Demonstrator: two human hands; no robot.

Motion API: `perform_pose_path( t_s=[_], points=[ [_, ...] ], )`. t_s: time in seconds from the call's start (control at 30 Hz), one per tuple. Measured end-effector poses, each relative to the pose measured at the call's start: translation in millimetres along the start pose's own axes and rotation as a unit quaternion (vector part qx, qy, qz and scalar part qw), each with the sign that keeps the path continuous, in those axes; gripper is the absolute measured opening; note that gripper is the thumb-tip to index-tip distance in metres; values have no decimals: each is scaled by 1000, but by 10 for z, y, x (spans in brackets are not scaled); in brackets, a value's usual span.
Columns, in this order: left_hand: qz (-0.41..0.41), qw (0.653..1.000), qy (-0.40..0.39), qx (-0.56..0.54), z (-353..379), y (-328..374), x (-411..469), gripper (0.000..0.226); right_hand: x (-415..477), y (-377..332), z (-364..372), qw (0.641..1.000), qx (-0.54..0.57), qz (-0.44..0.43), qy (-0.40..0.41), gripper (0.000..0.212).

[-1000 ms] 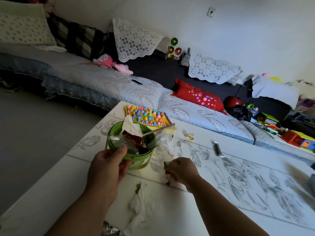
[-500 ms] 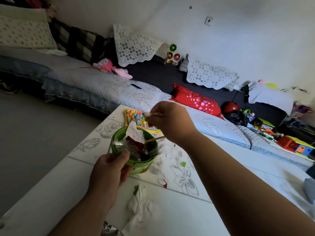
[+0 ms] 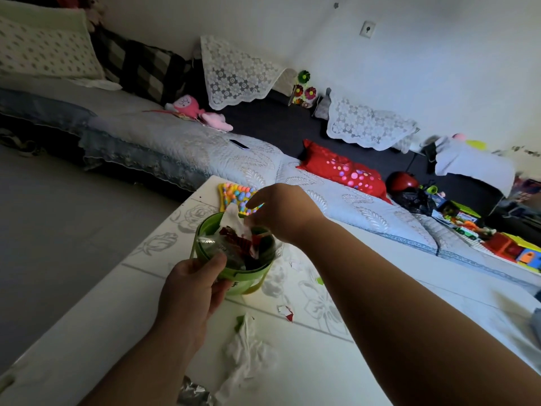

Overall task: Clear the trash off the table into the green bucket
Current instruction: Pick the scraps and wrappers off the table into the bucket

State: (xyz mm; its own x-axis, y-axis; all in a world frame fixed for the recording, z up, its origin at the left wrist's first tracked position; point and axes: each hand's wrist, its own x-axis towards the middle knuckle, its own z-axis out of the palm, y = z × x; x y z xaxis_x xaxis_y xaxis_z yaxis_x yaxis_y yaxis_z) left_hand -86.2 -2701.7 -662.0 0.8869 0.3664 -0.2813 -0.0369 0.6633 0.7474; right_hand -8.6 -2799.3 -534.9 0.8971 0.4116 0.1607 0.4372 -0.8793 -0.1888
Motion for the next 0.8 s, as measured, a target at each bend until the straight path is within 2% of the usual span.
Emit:
perform_pose_path(
  t_s=[0.2, 0.27, 0.43, 0.5, 0.63, 0.8],
  points=[
    [37, 998, 44, -34, 6, 64, 29, 16, -116, 295, -128, 971, 154, 50, 179, 13],
    [40, 996, 59, -53, -4, 61, 51, 21, -160, 453, -54, 962, 169, 91, 193, 13],
    [70, 992, 84, -63, 22, 34, 81, 32, -151, 783, 366, 944, 239, 176, 145, 8],
    [83, 990, 92, -60, 23, 36, 111, 35, -42, 902, 614, 945, 234, 209, 96, 10],
    [89, 990, 94, -58, 30, 18, 147, 36, 208, 1045, 1108, 940, 233, 247, 7, 34],
    [104, 988, 105, -35, 84, -12, 201, 11, 542, 1045, 1358, 965, 138, 220, -30, 63]
  ],
)
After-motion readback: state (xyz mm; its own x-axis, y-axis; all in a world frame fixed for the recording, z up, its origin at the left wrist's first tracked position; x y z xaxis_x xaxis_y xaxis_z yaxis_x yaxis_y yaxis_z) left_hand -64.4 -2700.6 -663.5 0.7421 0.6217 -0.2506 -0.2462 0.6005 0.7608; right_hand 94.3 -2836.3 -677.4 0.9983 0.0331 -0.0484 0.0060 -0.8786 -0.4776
